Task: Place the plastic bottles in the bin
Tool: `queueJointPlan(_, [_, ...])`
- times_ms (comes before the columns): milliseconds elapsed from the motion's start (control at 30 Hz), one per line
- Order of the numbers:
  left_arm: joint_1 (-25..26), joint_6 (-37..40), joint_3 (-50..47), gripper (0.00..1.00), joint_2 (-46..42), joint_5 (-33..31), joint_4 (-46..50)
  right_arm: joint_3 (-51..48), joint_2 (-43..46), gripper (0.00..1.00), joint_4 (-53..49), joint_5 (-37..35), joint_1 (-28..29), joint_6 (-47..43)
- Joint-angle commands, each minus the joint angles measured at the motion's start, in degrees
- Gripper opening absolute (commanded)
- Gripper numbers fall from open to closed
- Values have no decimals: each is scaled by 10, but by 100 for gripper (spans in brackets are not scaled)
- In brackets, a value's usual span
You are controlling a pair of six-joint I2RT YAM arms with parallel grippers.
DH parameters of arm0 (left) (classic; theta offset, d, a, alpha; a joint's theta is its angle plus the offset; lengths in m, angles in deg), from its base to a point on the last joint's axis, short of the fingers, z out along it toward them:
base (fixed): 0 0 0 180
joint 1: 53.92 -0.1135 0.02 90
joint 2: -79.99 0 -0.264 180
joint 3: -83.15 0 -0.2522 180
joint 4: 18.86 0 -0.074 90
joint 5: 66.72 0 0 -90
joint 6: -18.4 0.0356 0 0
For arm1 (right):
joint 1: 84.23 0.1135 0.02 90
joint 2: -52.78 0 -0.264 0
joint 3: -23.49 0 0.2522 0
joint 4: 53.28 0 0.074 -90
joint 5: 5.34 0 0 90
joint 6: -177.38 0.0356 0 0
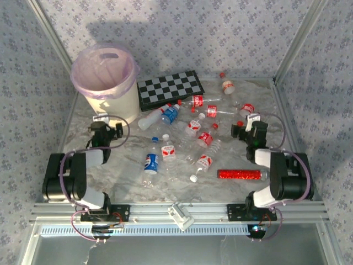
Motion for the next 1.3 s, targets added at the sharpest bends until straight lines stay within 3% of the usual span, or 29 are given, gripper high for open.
queueJointPlan(0, [26, 8, 46, 100, -89, -26, 124, 61, 80, 100, -150, 3, -1, 29])
queueJointPlan(167, [89, -48, 73, 100, -226, -70, 324, 132, 195, 100, -432, -60, 14, 142])
queueJointPlan(267, [108, -128, 81, 98, -323, -45, 438, 180, 239, 100, -605, -53, 16, 202])
queueJointPlan(400, [123, -225, 92, 94, -402, 14, 556, 232, 241, 100, -729, -34, -7, 234])
queueJointPlan(533, [128, -306, 87, 93, -419, 130, 569, 302, 129, 96, -730, 61, -68, 236])
queueJointPlan(633, [148, -340, 87, 93, -416, 182, 547, 349, 32, 89, -680, 123, -102, 229])
queueJointPlan(833, [158, -343, 99, 94, -386, 211, 524, 440, -127, 86, -616, 169, -103, 242])
queueJointPlan(967, [161, -365, 93, 94, -372, 238, 486, 488, -200, 75, -593, 191, -102, 252])
queueJointPlan(1267, [161, -363, 118, 94, -371, 230, 490, 563, -312, 79, -602, 199, -96, 261])
